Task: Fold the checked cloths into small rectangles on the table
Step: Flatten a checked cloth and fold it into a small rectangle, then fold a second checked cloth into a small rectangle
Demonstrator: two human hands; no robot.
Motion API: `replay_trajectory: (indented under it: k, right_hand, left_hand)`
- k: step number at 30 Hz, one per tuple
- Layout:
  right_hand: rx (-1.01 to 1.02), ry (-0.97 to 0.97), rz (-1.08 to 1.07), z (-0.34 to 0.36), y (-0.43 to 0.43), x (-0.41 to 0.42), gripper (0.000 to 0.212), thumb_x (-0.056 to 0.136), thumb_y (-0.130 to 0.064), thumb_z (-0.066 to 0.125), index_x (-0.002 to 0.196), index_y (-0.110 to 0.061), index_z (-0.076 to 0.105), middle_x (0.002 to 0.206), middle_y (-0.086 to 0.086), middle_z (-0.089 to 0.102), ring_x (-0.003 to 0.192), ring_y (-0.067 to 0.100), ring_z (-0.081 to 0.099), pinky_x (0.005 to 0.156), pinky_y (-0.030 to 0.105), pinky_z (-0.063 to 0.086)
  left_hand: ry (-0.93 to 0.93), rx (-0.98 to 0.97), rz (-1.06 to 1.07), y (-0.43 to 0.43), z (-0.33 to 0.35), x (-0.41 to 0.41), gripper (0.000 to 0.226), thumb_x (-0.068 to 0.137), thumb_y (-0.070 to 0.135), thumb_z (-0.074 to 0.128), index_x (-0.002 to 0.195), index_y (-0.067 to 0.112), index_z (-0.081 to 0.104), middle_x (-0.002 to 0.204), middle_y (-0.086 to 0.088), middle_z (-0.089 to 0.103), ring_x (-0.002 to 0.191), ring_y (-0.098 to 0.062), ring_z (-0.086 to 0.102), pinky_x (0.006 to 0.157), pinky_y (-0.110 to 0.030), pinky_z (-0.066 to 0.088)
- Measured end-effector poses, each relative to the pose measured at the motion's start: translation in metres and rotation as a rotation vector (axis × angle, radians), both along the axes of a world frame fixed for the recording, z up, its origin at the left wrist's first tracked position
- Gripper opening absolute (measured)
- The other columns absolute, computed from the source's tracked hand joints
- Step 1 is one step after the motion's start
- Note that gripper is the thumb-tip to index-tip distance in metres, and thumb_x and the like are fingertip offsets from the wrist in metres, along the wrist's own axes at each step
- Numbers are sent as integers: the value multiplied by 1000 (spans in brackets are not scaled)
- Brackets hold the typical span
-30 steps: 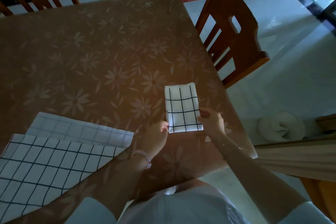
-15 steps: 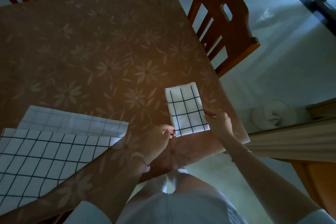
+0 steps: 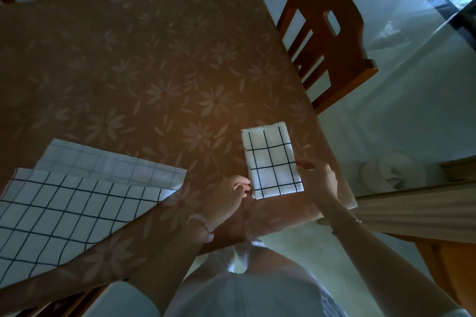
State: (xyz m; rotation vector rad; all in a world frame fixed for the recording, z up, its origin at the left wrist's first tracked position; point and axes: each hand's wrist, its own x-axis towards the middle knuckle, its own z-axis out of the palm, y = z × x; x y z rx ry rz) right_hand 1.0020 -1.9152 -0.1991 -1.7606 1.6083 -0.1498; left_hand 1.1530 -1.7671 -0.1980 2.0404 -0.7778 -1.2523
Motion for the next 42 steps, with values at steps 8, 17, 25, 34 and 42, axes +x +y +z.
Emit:
replay_trajectory:
  k: [8, 17, 25, 34, 42]
  right_hand:
    - [-59, -178, 47, 11, -3, 28, 18, 90, -21, 58, 105, -21, 69, 96, -1, 68, 74, 13, 60, 65, 23, 47]
    - [133, -440, 160, 24, 9, 78, 13, 92, -15, 55, 97, -18, 66, 81, -7, 68, 70, 4, 64, 65, 15, 48]
    - [251, -485, 348, 35, 31, 134, 10, 88, -21, 62, 79, -26, 63, 77, 2, 70, 75, 21, 67, 76, 42, 54]
    - [324, -511, 588, 42, 74, 192, 11, 85, -13, 66, 77, -20, 63, 72, 2, 68, 69, 16, 65, 74, 34, 53]
    - [401, -496, 723, 39, 103, 218, 15, 78, -43, 67, 75, -29, 65, 75, 1, 70, 78, 22, 67, 74, 34, 53]
  left_hand:
    - [-1, -78, 129, 2, 14, 23, 28, 97, 12, 36, 104, 24, 60, 104, 7, 70, 83, 1, 64, 79, -30, 53]
    - [9, -243, 298, -2, 35, 51, 21, 98, 17, 44, 92, 22, 63, 82, 7, 73, 79, -9, 69, 76, -28, 51]
    - [90, -316, 585, 29, 46, 85, 13, 94, 7, 53, 85, 11, 61, 71, 0, 66, 62, -4, 63, 59, -15, 49]
    - [-118, -292, 861, 101, 51, 104, 17, 93, 10, 54, 78, 16, 60, 72, -1, 64, 71, -14, 62, 69, -29, 51]
    - [-144, -331, 1066, 139, 66, 106, 12, 93, 12, 53, 84, 9, 59, 75, -5, 64, 75, -17, 62, 75, -30, 52]
